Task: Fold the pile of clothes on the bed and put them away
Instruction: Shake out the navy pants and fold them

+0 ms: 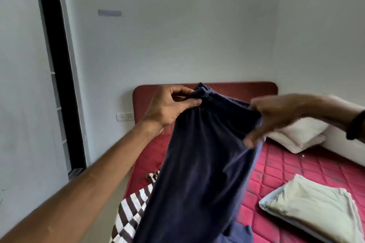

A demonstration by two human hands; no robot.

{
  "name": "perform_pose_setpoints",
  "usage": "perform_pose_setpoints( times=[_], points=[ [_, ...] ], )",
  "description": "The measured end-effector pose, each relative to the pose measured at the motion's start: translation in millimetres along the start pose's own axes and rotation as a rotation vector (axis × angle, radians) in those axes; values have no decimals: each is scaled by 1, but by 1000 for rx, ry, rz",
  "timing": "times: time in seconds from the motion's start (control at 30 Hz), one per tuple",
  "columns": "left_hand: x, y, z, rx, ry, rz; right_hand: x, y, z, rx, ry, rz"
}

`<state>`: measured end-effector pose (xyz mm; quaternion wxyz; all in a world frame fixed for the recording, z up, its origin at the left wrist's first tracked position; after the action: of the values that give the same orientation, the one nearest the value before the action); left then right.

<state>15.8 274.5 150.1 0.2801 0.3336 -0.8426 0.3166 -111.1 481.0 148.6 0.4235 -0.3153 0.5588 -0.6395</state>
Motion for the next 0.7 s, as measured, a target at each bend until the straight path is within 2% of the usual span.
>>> perform_pose_setpoints(
  times=[0.07, 0.17, 0.27, 0.37, 0.43, 0.53, 0.63, 0.7],
  points=[
    [23, -19, -7, -22, -2, -132, -7, -58, 6, 255, -68, -300],
    [68, -56, -54, 15, 81, -317, -25, -140, 19, 733, -260, -614],
    [101, -93, -140, 144, 268, -559, -44, -210, 42, 1156, -448, -826],
    [108, -126, -234, 342, 481, -831, -69, -274, 74, 1318, -599, -1057],
    [109, -142, -284, 474, 598, -878, -96, -302, 94, 1155, -607, -1332],
    [102, -165, -351, 722, 758, -896, -156, -324, 133, 674, -542, -1755],
    [93, -198, -419, 818, 818, -968, -217, -345, 175, 249, -630, -1981],
    [98, -223, -456, 865, 758, -992, -242, -368, 190, 60, -604, -2032]
  ],
)
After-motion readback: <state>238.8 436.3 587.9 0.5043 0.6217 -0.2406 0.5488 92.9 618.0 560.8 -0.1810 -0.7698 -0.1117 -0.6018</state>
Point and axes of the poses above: each hand's wrist, its own x-axis towards the middle knuckle, its own y-axis out of the palm, z = x × y, the point moved 7 cm from there along x, towards the middle knuckle, and after that the axes turned 13 degrees about x, right-handed, at the moved point
